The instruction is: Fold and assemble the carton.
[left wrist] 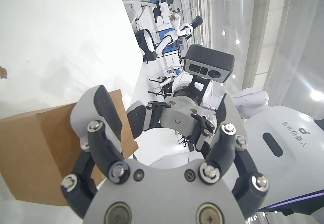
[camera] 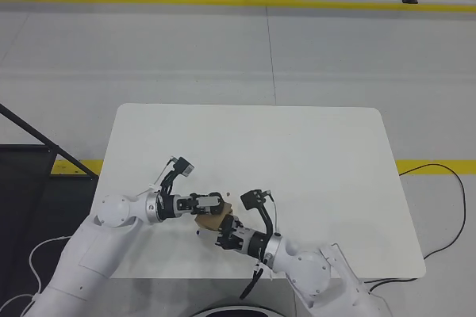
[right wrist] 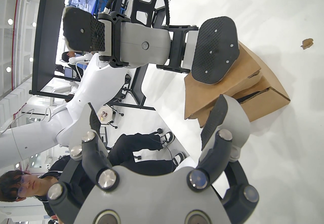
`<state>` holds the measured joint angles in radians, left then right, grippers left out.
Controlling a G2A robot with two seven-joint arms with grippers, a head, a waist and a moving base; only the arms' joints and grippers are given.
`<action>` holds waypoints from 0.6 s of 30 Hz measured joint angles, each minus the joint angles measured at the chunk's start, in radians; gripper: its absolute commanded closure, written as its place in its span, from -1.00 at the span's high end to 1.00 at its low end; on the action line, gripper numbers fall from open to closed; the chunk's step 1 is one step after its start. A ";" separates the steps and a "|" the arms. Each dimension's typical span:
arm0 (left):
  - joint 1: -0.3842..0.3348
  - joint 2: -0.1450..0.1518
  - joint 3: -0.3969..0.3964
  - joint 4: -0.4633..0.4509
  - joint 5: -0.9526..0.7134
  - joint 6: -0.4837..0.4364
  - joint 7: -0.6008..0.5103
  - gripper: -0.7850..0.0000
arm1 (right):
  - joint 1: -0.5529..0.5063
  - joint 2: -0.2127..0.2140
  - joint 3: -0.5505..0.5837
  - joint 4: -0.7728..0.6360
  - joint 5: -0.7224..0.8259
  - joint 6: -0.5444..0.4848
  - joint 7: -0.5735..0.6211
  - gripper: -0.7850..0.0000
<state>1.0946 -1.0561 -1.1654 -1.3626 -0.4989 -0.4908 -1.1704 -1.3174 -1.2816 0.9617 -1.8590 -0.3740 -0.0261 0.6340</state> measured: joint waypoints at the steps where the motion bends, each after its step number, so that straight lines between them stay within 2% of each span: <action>1: 0.001 0.000 0.000 -0.003 0.000 -0.001 0.000 1.00 | 0.000 0.000 0.000 -0.001 -0.001 0.000 -0.001 1.00; 18: 0.010 0.001 0.005 -0.032 0.018 0.003 0.007 1.00 | -0.014 0.007 0.007 -0.011 -0.009 -0.004 -0.007 1.00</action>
<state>1.1041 -1.0554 -1.1602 -1.3946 -0.4810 -0.4882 -1.1637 -1.3316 -1.2743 0.9686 -1.8698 -0.3833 -0.0301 0.6266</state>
